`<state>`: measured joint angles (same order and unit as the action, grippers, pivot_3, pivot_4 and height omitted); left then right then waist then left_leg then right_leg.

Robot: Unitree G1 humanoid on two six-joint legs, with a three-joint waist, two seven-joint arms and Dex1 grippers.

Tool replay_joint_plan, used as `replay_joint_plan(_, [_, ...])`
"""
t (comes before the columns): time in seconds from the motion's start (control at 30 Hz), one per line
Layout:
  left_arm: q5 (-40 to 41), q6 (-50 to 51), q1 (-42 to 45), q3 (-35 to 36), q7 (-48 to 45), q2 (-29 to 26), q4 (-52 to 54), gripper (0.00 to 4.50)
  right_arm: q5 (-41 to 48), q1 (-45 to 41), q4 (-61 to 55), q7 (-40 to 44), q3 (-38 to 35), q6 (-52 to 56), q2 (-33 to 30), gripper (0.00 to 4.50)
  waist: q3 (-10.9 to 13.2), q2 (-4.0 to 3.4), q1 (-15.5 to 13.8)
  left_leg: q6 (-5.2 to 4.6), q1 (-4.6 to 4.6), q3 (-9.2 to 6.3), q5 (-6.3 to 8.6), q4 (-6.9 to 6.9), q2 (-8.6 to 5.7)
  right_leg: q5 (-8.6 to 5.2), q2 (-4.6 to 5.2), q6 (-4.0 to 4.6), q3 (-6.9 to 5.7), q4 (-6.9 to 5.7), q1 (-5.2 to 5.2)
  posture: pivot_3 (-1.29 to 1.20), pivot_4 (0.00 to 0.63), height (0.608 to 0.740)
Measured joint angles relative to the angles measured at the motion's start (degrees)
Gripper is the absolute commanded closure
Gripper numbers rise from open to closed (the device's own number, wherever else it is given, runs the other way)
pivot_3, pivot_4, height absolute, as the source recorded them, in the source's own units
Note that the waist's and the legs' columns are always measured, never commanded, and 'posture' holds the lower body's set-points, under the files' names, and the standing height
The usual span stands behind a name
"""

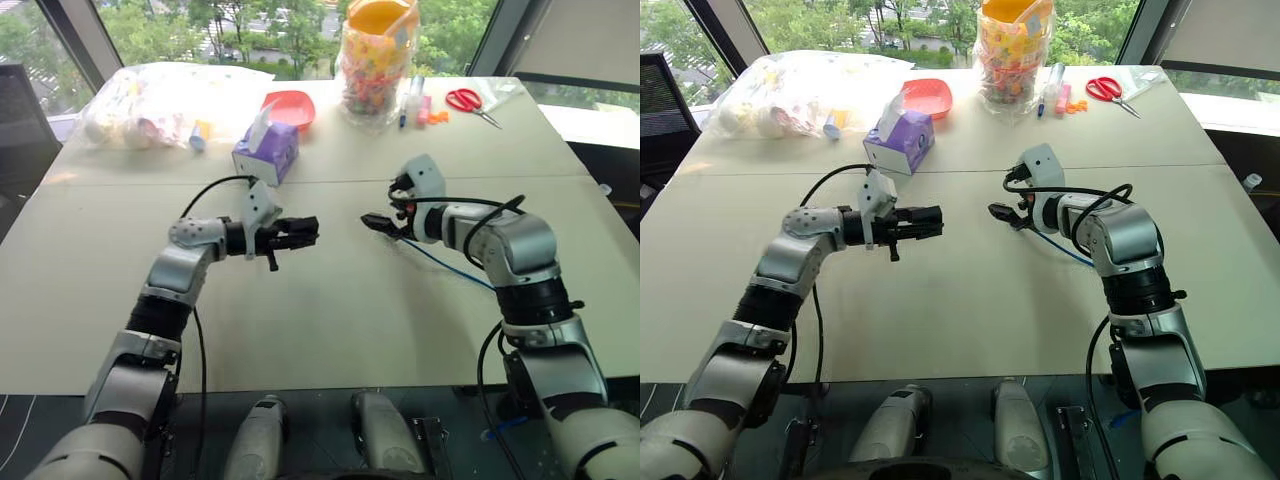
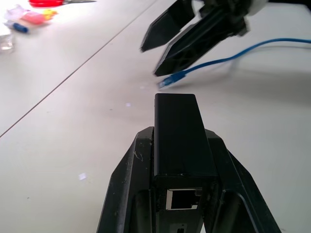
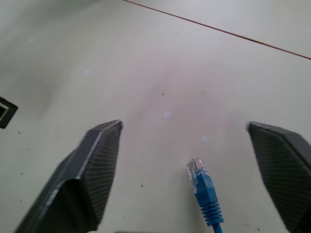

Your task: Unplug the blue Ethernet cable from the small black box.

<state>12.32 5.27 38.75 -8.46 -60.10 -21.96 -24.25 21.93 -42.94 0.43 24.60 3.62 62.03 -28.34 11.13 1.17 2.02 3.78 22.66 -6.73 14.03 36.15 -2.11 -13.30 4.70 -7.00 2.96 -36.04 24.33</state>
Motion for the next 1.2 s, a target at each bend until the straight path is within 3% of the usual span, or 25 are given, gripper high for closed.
replay_joint_plan(0.33, [-3.6, -8.7, 4.4, 0.1, 4.1, 6.9, -15.4, 3.97, 11.4, 8.8, -25.2, 4.9, -6.1, 15.0, -5.5, 0.03, 0.0, 0.01, -0.7, -0.08, -0.01, 0.0, 0.04, 0.04, 0.02, 0.0, -0.02, -0.02, -0.01, -0.02, -0.02, 0.0, 0.15, 0.74])
replay_joint_plan(0.6, [-6.2, -13.7, 4.7, 0.2, 3.3, 6.9, -23.1, 0.22, 15.2, 11.0, -32.5, 4.1, -8.3, 20.2, -5.8, 0.0, 0.0, 0.02, -1.1, -0.08, -0.06, 0.0, 0.04, 0.09, 0.01, -0.01, -0.02, -0.02, -0.01, -0.03, -0.11, 0.0, 0.15, 0.74])
replay_joint_plan(0.63, [-6.3, -13.8, 4.7, 0.3, 3.2, 6.8, -23.3, 0.06, 15.4, 11.0, -32.9, 3.9, -8.5, 20.2, -5.9, 0.0, 0.0, 0.02, -1.1, -0.08, -0.06, 0.0, 0.04, 0.09, 0.01, -0.01, -0.02, -0.02, -0.01, -0.03, -0.11, 0.0, 0.15, 0.74])
replay_joint_plan(0.87, [-5.6, -12.6, 3.6, 0.8, 0.9, 4.9, -20.0, 0.06, 15.9, 11.0, -34.4, 4.1, -8.3, 20.7, -8.9, 0.0, 0.0, 0.02, -1.0, -0.08, -0.06, 0.0, 0.04, 0.07, 0.01, -0.01, -0.02, -0.02, -0.01, -0.03, -0.1, 0.0, 0.15, 0.74])
replay_joint_plan(1.2, [5.4, 11.0, -1.7, 3.8, -6.9, -4.8, 5.8, 0.06, 16.6, 12.9, -35.2, 6.4, -8.3, 19.0, -14.8, 0.0, 0.0, 0.02, -1.0, -0.08, -0.07, -0.01, 0.04, 0.07, 0.03, -0.01, -0.02, -0.02, -0.02, -0.02, -0.11, 0.0, 0.15, 0.74])
